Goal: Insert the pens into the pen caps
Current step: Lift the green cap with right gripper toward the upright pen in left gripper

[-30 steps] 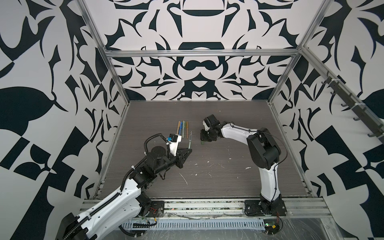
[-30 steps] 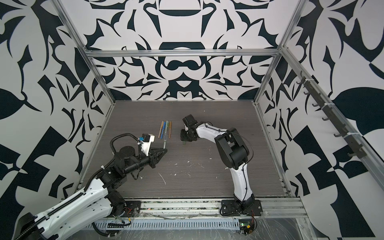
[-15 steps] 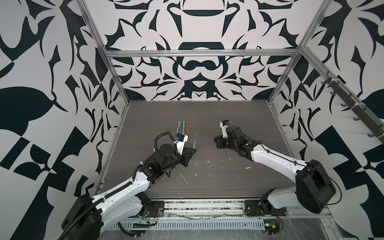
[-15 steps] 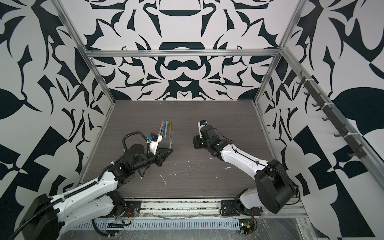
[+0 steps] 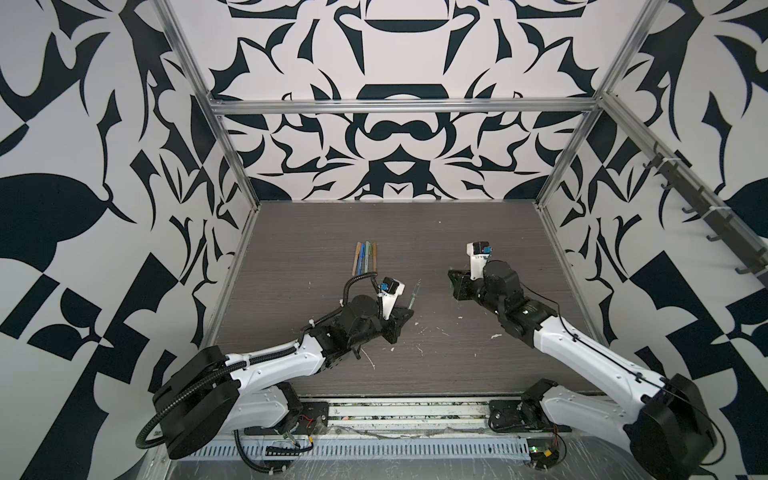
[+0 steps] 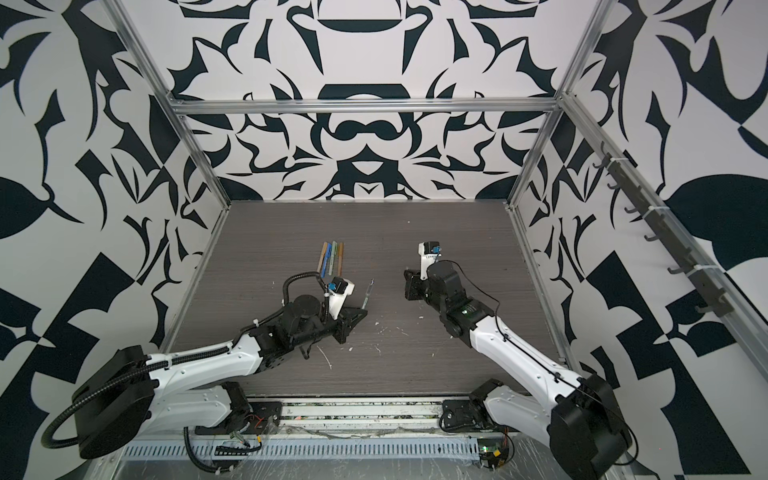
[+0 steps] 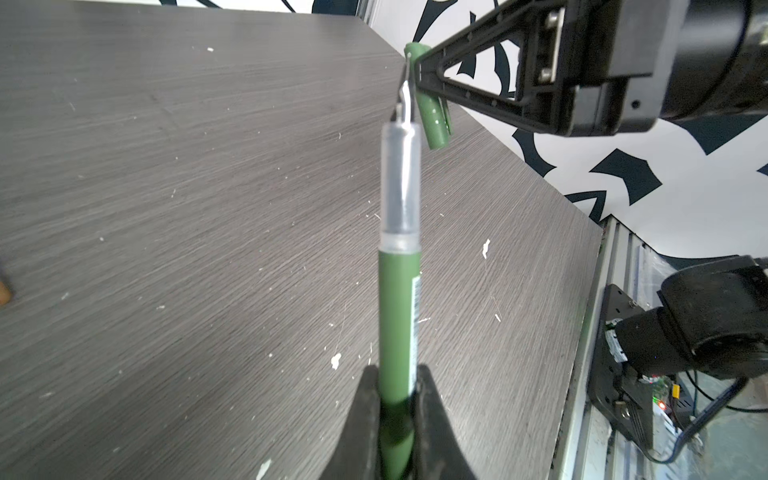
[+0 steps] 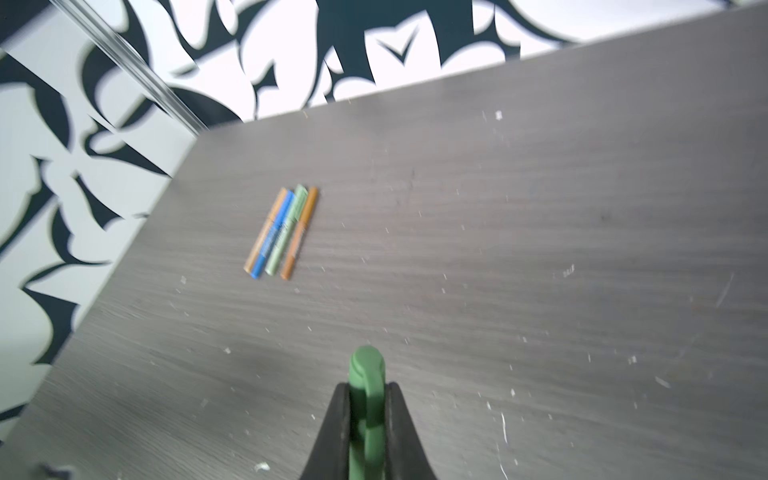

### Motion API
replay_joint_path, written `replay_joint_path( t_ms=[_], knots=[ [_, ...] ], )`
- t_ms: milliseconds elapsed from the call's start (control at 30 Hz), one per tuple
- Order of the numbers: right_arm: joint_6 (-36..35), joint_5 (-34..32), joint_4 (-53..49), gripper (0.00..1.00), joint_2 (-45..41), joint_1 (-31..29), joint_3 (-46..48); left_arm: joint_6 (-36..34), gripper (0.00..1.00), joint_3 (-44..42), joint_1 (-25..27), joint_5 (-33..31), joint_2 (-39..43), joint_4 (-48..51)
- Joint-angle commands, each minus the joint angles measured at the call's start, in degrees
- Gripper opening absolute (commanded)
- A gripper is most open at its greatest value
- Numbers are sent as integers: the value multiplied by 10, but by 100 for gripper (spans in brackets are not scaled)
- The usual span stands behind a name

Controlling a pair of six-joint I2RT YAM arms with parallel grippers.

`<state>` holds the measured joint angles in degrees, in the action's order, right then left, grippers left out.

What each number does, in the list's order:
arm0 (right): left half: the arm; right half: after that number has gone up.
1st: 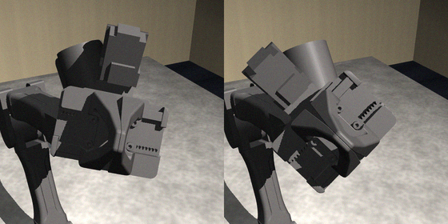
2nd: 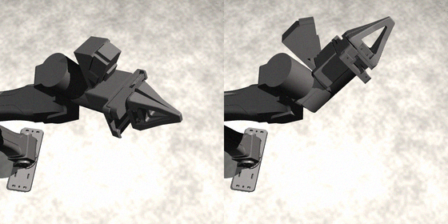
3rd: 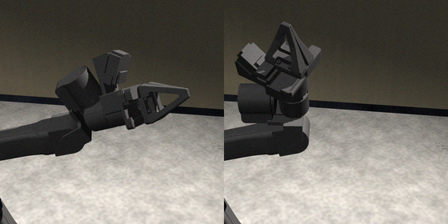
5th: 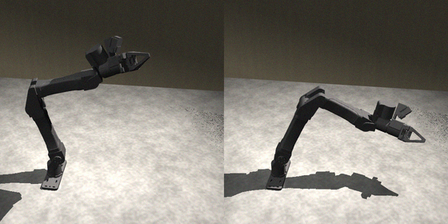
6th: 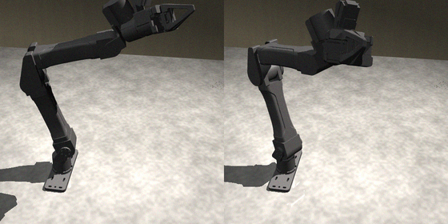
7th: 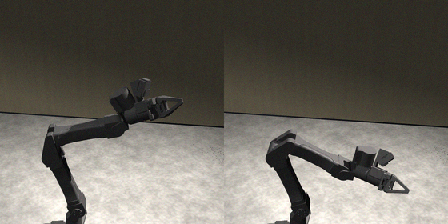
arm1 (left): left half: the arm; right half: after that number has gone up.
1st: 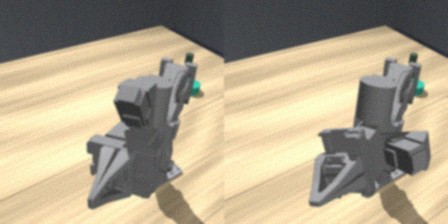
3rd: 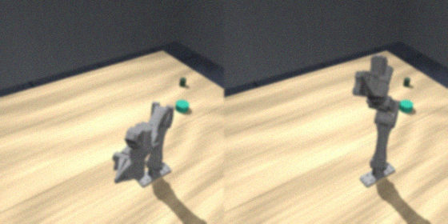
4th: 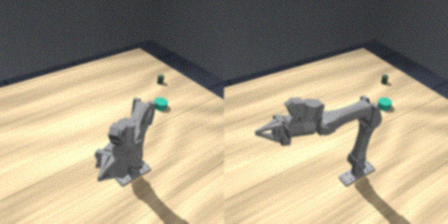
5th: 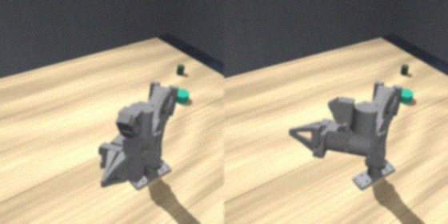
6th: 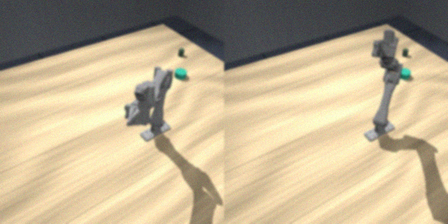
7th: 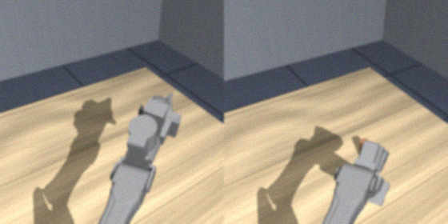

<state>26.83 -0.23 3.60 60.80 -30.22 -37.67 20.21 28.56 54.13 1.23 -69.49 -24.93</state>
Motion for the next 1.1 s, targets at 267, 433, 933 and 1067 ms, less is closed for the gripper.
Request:
replay_joint_path(
  t_ms=[267, 433, 933, 1067],
  knots=[
    [19, 48, 137, 8, -85, -1, 24, -14, 0, 16, 15, -26, -12, -29],
    [54, 86, 210, 7, -92, -2, 32, -17, 0, 15, 23, -22, -3, -32],
    [181, 136, 383, 7, -54, -29, 86, -17, 0, 24, 28, -10, 1, -50],
    [183, 131, 390, 7, -55, -37, 100, -17, 0, 26, 29, -8, -1, -47]
  ],
)
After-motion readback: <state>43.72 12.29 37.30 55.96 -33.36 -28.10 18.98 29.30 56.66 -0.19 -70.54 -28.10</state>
